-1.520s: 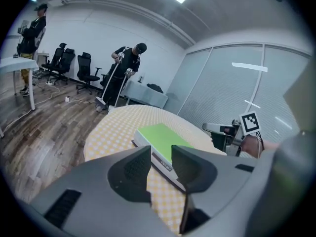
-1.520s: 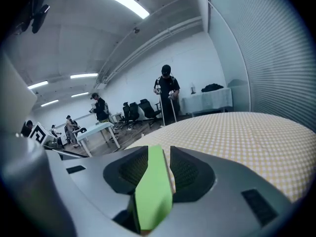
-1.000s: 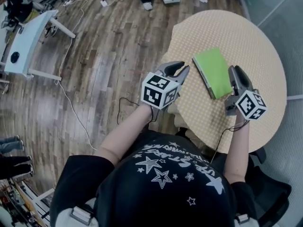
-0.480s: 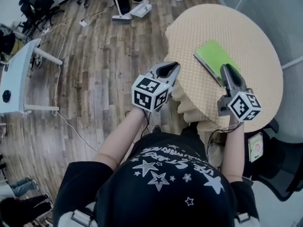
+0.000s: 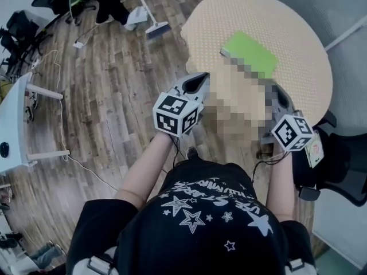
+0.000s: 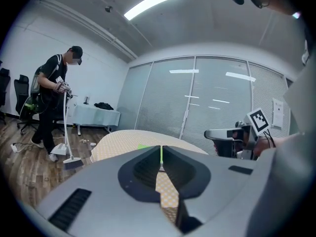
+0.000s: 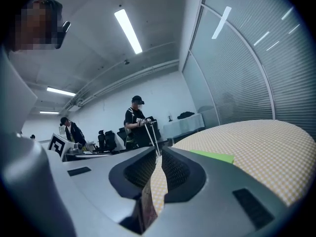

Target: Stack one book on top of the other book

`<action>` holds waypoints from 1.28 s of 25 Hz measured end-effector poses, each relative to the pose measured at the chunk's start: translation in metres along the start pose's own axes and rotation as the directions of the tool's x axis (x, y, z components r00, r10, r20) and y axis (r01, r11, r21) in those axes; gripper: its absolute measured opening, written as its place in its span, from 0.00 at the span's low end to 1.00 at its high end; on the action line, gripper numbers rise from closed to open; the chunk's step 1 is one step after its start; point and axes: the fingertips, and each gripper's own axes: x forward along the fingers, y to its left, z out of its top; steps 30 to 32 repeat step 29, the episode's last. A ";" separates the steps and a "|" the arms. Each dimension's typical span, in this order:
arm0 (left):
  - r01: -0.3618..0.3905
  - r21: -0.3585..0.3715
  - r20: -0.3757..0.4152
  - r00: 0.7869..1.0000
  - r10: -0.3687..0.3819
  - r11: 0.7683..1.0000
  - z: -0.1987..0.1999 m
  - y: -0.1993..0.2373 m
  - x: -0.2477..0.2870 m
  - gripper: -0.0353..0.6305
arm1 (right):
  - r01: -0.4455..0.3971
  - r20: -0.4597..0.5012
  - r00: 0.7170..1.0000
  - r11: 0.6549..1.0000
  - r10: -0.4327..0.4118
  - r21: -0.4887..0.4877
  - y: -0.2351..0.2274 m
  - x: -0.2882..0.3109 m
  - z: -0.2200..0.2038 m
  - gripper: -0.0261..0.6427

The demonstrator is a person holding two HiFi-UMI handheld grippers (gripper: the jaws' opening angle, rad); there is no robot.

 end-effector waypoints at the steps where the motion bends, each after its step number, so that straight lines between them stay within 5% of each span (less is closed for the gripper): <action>1: 0.005 0.002 0.002 1.000 -0.005 1.000 0.000 -0.005 -0.002 0.08 | 0.003 0.002 1.000 1.000 -0.003 0.003 0.000 -0.005 0.000 0.12; 32: -0.066 0.070 0.011 0.998 0.065 0.995 -0.034 -0.182 -0.024 0.08 | -0.132 -0.069 0.989 0.990 0.128 -0.049 -0.015 -0.158 -0.030 0.09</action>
